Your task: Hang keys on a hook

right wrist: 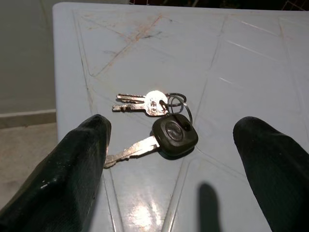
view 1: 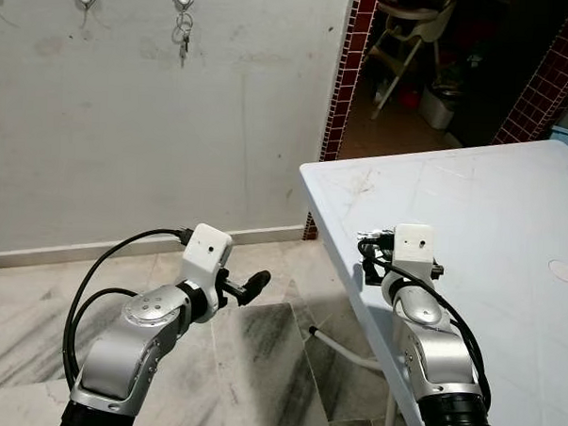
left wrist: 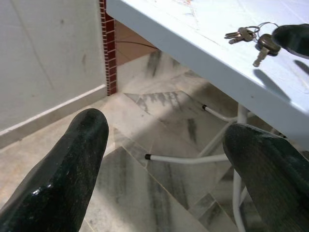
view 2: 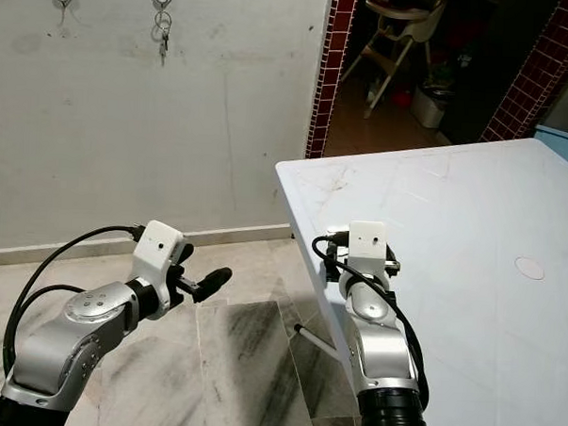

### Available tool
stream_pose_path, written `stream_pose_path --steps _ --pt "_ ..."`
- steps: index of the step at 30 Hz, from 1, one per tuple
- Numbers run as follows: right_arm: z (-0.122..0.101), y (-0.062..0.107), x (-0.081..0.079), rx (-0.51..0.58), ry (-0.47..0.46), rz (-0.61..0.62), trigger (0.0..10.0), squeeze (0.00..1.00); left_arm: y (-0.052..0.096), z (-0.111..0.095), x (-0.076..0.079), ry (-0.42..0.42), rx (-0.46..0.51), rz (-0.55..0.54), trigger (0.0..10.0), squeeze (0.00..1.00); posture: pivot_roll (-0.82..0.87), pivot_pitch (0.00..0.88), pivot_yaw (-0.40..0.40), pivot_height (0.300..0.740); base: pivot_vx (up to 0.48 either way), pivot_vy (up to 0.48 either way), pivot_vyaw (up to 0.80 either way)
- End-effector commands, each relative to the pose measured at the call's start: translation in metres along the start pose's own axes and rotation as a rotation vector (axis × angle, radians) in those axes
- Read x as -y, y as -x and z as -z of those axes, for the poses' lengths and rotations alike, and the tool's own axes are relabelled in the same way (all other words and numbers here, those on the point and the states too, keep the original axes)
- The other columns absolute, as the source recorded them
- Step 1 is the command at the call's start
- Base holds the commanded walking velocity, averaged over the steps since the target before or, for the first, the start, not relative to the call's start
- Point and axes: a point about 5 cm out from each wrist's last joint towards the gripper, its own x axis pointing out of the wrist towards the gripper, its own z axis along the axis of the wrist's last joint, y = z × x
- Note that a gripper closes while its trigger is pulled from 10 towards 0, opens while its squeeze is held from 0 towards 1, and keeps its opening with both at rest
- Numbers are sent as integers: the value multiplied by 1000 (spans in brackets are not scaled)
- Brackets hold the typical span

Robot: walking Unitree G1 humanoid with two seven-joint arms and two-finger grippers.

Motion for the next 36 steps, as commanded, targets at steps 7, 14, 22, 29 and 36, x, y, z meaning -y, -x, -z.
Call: stream_pose_path --steps 7,14,22,29,36 --pt "1 3 0 -14 -5 -6 10000 0 1 -1 5 -16 -20 20 10000 0 151 0 -45 740 0 0 0" --pt "7 6 6 -45 67 42 10000 0 1 -3 8 -61 -27 37 10000 0 149 0 -46 740 0 0 0" --pt "8 -1 4 -63 58 56 10000 0 -6 -8 22 -96 -16 117 10000 0 155 0 -52 740 0 0 0" --pt "-4 -11 -8 -37 10 54 10000 0 -5 -16 8 -139 -4 107 10000 0 160 0 -50 740 0 0 0" --pt "-7 -20 -21 -67 -48 73 10000 0 -3 -23 0 -139 -4 129 10000 0 195 0 -59 740 0 0 0"
